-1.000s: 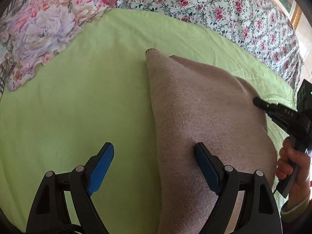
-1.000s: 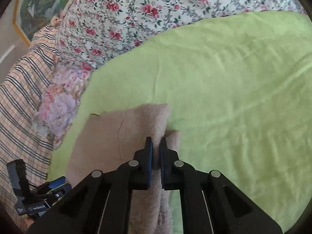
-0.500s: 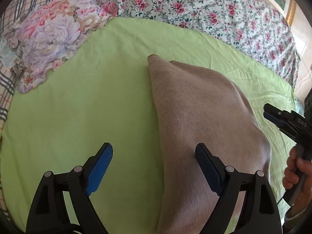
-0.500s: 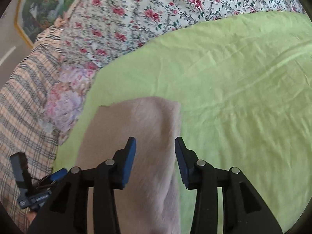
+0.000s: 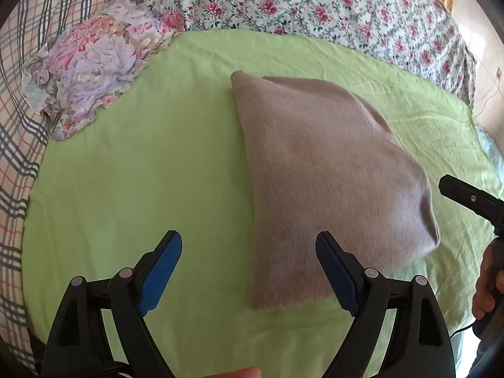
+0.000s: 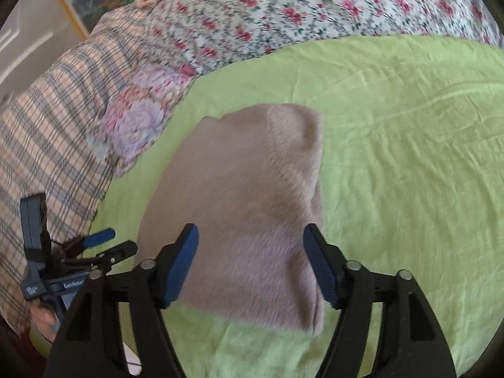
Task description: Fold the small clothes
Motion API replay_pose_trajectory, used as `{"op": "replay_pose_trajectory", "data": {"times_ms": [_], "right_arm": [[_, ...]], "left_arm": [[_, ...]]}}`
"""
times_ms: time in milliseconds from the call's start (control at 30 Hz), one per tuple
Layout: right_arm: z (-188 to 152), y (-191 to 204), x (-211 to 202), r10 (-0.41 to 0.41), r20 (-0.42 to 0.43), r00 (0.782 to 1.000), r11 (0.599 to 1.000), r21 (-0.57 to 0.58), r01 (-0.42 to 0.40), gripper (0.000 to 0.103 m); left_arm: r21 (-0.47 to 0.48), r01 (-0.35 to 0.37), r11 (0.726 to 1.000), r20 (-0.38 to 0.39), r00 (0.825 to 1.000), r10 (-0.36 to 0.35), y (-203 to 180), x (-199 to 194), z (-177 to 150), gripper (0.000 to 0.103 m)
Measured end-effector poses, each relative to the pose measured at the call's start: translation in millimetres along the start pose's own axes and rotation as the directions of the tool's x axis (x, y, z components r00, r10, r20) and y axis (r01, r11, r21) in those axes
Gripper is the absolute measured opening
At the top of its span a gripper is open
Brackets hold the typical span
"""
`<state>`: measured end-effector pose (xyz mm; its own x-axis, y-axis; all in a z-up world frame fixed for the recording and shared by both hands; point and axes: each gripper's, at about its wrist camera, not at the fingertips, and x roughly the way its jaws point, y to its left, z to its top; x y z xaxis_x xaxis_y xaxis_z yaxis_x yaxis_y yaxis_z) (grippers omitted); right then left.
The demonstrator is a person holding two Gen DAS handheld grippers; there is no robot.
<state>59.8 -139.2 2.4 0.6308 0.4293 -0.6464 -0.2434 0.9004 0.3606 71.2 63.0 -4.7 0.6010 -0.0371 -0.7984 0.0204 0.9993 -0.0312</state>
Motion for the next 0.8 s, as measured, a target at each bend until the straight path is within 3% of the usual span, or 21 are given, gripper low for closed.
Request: {"op": "replay_pose_trajectory", "data": {"times_ms": [400,800], "right_arm": [[-43.5,14.1,-15.3,-0.050,-0.058,0.997,0.996,-0.077,0.046,0.080],[-50.4,19.9,-22.1,-0.051,-0.057,0.997,0.994,-0.104,0.045,0.082]], "left_arm": [[0.078,-0.063,0.995,-0.017,0.998,0.065,-11.4,-15.2,-23.5,0.089],[0.131,-0.097,0.987,-0.009,0.995,0.099,-18.9,-22.6,-28.1,0.090]]}}
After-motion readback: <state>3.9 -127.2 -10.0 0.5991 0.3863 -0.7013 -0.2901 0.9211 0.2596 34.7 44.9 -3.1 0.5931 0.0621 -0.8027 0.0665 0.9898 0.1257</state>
